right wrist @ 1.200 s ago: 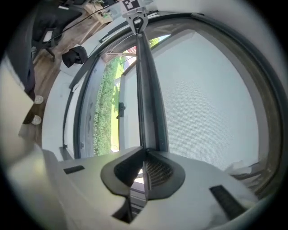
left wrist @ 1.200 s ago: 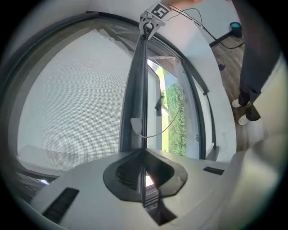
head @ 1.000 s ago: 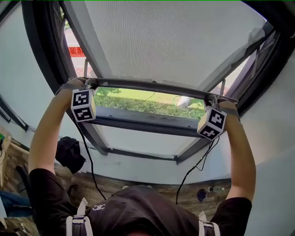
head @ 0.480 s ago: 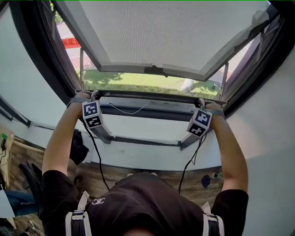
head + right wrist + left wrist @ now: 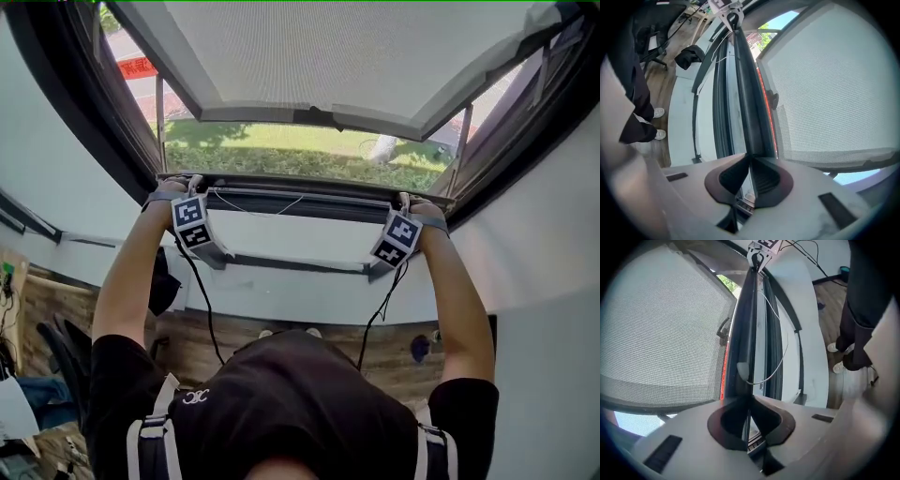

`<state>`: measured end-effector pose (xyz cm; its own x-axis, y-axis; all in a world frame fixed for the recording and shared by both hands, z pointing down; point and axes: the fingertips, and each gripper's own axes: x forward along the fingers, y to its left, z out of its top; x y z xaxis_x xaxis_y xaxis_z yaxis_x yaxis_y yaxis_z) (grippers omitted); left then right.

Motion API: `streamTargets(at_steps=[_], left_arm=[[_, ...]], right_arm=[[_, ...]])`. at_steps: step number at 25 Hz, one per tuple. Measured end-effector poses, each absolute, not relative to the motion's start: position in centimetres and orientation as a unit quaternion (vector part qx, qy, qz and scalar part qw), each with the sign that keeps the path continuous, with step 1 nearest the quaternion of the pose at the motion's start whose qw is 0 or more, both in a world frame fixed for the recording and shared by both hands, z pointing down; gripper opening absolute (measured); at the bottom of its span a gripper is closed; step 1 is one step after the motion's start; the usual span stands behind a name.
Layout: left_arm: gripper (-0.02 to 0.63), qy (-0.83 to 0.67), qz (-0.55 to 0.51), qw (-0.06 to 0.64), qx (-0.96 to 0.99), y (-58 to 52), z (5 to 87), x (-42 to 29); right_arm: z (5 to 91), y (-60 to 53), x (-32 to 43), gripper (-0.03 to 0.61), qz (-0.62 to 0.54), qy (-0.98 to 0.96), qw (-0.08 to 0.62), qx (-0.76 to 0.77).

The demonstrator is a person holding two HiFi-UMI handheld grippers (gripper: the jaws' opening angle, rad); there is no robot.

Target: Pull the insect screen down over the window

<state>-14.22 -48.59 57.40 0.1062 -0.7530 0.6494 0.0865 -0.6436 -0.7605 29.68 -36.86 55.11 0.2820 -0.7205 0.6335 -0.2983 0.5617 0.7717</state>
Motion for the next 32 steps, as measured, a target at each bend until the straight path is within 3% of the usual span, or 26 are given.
streamTargets(at_steps=[17, 26, 27, 30, 32], left_arm=[[0.028, 0.211, -0.655, 0.295, -0.662, -48.2, 66.8, -14.3], [0.029, 0.221, -0.646, 0.290, -0.671, -48.1, 67.5, -14.5], [0.039, 0.219, -0.647, 0.278, -0.675, -47.9, 67.7, -14.5], [0.209, 0.201, -0.653, 0.228, -0.693, -46.5, 68.7, -14.5], [0.236, 0.201, -0.656, 0.233, -0.689, -46.2, 69.0, -14.5]], right_arm=[[64.5, -36.4, 29.5, 0.032, -0.105, -0.580, 0.685, 0.428], [65.4, -35.9, 29.5, 0.051, -0.097, -0.582, 0.686, 0.426], [65.7, -35.7, 29.4, 0.093, -0.086, -0.586, 0.688, 0.419], [66.2, -34.4, 29.0, 0.190, -0.055, -0.591, 0.702, 0.394], [66.4, -33.9, 29.1, 0.220, -0.053, -0.583, 0.713, 0.386]])
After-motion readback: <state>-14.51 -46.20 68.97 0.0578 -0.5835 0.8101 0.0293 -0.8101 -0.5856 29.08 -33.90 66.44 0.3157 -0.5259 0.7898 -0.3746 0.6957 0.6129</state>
